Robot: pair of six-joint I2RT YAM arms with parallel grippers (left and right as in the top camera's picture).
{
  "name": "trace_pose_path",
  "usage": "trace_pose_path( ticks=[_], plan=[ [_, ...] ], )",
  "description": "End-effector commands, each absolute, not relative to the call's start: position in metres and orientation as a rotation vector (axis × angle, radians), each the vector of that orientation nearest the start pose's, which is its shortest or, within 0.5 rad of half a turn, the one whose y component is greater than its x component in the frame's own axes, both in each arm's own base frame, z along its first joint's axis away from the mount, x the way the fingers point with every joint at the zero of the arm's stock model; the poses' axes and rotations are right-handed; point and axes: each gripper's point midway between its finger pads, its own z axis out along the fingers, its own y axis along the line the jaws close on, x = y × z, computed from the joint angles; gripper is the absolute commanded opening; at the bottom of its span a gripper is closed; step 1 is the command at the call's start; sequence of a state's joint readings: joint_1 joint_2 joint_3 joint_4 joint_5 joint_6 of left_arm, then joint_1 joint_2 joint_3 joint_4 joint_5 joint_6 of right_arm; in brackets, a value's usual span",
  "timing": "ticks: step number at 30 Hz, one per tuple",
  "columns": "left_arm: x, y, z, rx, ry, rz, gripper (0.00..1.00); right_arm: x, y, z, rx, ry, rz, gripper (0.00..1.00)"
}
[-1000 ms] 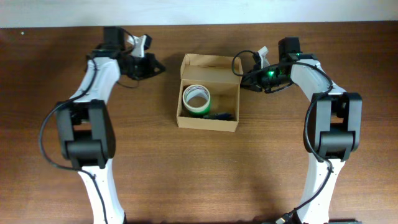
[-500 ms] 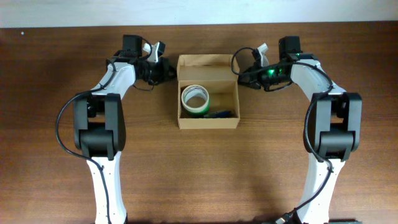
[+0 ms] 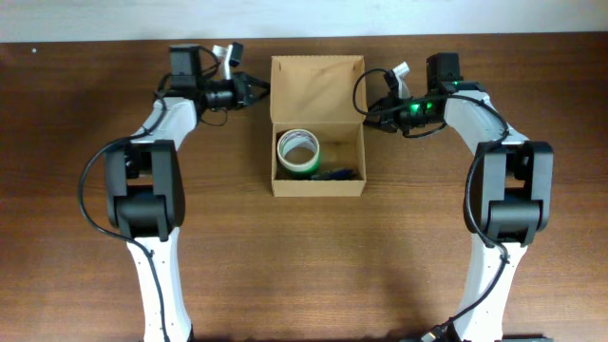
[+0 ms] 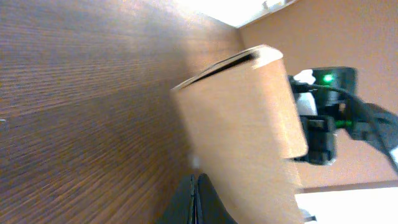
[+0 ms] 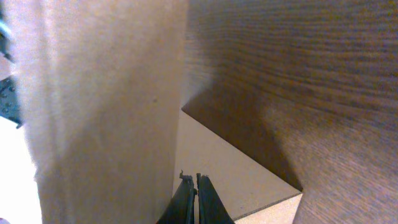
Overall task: Pack container
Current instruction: 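Push the box lid closed with both grippers from either side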
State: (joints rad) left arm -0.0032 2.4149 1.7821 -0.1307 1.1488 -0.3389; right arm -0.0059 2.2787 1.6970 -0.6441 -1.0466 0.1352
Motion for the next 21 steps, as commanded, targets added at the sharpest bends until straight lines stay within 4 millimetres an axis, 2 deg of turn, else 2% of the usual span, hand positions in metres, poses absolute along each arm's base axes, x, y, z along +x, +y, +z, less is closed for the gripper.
trace_pose_path(
  ticks=[1,8,14,21],
  plan=[
    [0.546,-0.155,0.1,0.248,2.141,-1.607,0.02,0.484,0.153,0.099,-0.131,2.424,1.561,0.04],
    [0.536,-0.166,0.121,0.392,2.03,-1.713,0.02,0.489,0.157,0.117,-0.204,2.327,1.616,0.04],
    [0.534,-0.167,0.123,0.399,2.026,-1.728,0.02,0.492,0.16,0.138,-0.257,2.259,1.658,0.04],
    [0.535,-0.167,0.125,0.418,2.007,-1.718,0.02,0.499,0.159,0.169,-0.341,2.188,1.603,0.04]
  ],
)
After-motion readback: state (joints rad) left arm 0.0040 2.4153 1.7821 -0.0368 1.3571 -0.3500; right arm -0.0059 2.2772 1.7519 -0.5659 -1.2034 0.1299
